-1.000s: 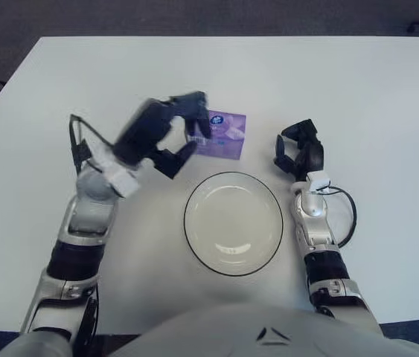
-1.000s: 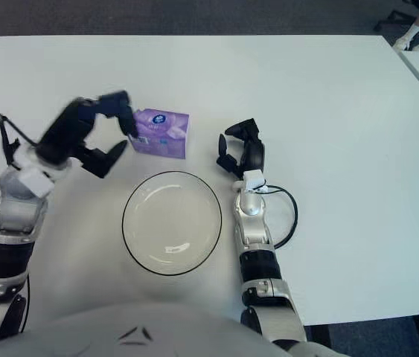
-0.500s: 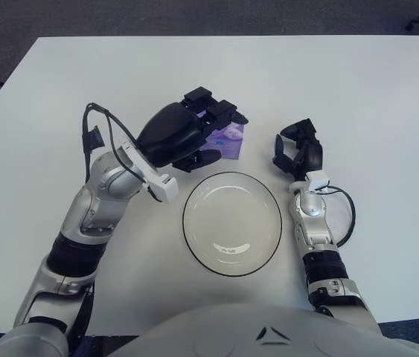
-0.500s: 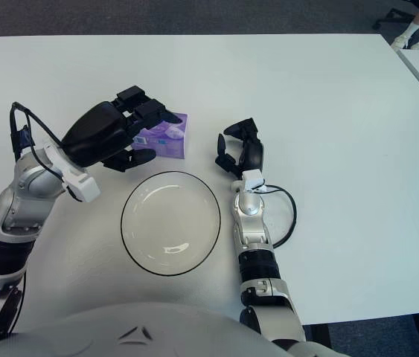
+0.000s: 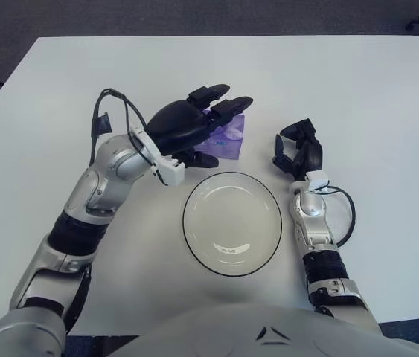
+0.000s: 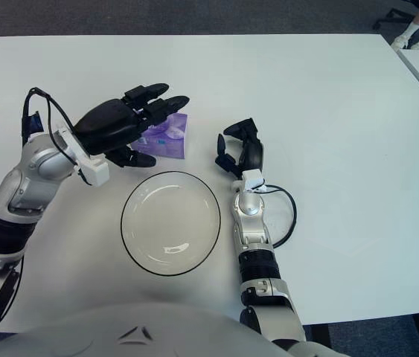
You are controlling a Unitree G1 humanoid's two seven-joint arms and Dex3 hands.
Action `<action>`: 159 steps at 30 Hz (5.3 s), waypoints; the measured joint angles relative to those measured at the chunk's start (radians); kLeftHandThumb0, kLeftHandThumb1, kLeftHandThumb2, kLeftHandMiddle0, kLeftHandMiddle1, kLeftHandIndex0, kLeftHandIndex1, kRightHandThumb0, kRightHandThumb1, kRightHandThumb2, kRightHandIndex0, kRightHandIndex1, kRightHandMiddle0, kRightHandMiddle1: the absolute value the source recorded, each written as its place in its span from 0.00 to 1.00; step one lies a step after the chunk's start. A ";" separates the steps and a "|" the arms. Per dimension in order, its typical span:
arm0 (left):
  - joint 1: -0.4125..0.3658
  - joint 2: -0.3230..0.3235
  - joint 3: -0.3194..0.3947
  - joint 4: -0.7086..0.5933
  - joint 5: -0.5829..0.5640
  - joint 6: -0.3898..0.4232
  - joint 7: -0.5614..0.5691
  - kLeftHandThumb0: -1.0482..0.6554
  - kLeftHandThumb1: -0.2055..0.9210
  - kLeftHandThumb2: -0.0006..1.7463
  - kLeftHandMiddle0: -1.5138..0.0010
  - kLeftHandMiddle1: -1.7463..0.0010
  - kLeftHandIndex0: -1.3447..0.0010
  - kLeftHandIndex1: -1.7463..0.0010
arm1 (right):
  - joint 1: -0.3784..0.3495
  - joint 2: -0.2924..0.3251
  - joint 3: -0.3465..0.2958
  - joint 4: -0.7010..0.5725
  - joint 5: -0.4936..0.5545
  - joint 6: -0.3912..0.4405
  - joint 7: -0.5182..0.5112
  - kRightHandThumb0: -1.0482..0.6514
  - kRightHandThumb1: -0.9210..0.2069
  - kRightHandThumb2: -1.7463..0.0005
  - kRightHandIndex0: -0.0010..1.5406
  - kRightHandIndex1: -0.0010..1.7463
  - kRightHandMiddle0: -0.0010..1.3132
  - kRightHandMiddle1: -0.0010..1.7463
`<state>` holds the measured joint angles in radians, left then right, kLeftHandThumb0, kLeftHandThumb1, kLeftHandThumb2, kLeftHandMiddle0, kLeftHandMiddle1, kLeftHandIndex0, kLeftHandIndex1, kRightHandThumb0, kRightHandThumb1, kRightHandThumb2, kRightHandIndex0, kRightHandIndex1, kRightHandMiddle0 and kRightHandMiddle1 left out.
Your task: Put the tissue paper into the plate.
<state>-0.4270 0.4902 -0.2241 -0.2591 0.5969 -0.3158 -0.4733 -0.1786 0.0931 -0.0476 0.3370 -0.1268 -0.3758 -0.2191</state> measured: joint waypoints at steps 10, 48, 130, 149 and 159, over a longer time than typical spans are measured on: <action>-0.039 0.001 -0.019 0.099 0.006 -0.001 0.001 0.06 0.66 0.35 1.00 1.00 1.00 1.00 | 0.000 0.001 0.000 -0.001 0.000 0.000 -0.003 0.39 0.25 0.48 0.40 0.80 0.28 1.00; -0.306 -0.014 -0.190 0.662 0.159 -0.124 0.193 0.03 0.76 0.30 1.00 1.00 1.00 1.00 | 0.003 0.001 -0.007 -0.008 0.000 0.000 -0.002 0.39 0.23 0.49 0.40 0.80 0.27 1.00; 0.017 -0.138 0.074 0.139 -0.321 0.081 0.318 0.61 0.16 0.98 0.43 0.00 0.52 0.00 | 0.026 0.007 0.002 -0.048 -0.001 0.046 -0.017 0.39 0.24 0.49 0.40 0.81 0.27 1.00; 0.177 -0.135 0.082 -0.225 -0.489 0.235 0.154 0.61 0.10 1.00 0.37 0.06 0.49 0.00 | 0.027 0.008 0.006 -0.049 -0.001 0.046 -0.015 0.39 0.24 0.49 0.38 0.82 0.27 1.00; 0.205 -0.125 0.026 -0.256 -0.591 0.240 0.029 0.61 0.11 1.00 0.39 0.04 0.49 0.00 | 0.025 0.009 0.001 -0.043 -0.001 0.035 -0.014 0.38 0.28 0.45 0.38 0.83 0.30 1.00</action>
<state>-0.2218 0.3651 -0.1977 -0.5149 0.0062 -0.0755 -0.4440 -0.1540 0.1019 -0.0465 0.2944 -0.1277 -0.3403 -0.2334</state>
